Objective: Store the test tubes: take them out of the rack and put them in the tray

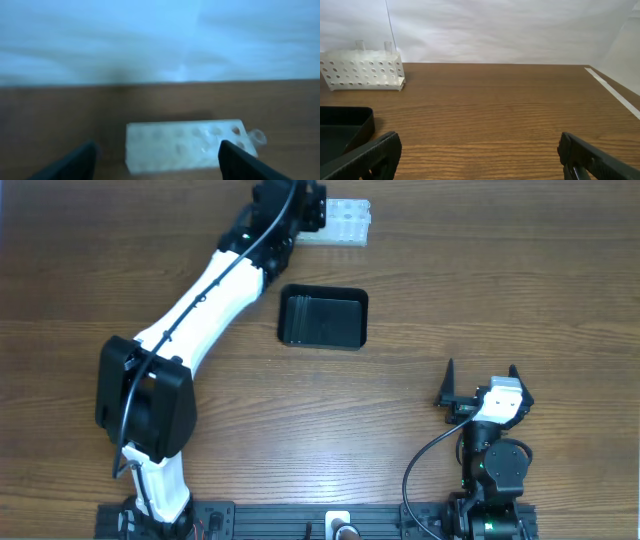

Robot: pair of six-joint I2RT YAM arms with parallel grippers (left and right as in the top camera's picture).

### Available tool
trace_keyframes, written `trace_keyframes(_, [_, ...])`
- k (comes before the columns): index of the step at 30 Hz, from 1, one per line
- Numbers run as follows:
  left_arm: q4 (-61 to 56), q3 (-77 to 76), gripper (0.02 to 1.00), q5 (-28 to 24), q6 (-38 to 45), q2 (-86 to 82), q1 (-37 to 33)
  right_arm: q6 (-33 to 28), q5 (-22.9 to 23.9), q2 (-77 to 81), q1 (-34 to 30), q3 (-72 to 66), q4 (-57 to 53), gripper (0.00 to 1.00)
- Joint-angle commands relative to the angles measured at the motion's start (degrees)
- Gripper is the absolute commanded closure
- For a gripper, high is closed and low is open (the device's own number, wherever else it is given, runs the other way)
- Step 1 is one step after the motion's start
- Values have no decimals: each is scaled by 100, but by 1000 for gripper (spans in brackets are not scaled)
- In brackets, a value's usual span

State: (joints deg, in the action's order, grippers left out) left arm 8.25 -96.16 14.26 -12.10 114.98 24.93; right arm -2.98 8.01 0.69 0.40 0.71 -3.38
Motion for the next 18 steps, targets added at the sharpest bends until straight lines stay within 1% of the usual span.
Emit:
trace_keyframes(1, [-546, -22, 139, -527, 667, 133, -90, 13, -24, -35, -33, -42, -9, 9])
trace_keyframes(3, [-750, -22, 97, -634, 741, 249, -81, 13, -24, -35, -33, -42, -9, 7])
trace_keyframes(6, [-844, -22, 42, -625, 739, 404, -48, 13, -24, -35, -33, -42, -9, 7])
trace_keyframes(10, [-1130, -22, 20, -498, 743, 505, -61, 13, -24, -35, -33, -42, -9, 7])
trace_keyframes(13, [-1373, -22, 23, -479, 791, 505, -138, 13, -26, -35, -33, -42, -9, 9])
trace_keyframes(16, [-1386, -22, 18, -439, 938, 459, -254, 13, -24, -35, -33, -42, -9, 9])
trace_keyframes(18, [-1309, -22, 20, -315, 960, 369, -348, 13, -24, -35, -33, -42, -9, 9])
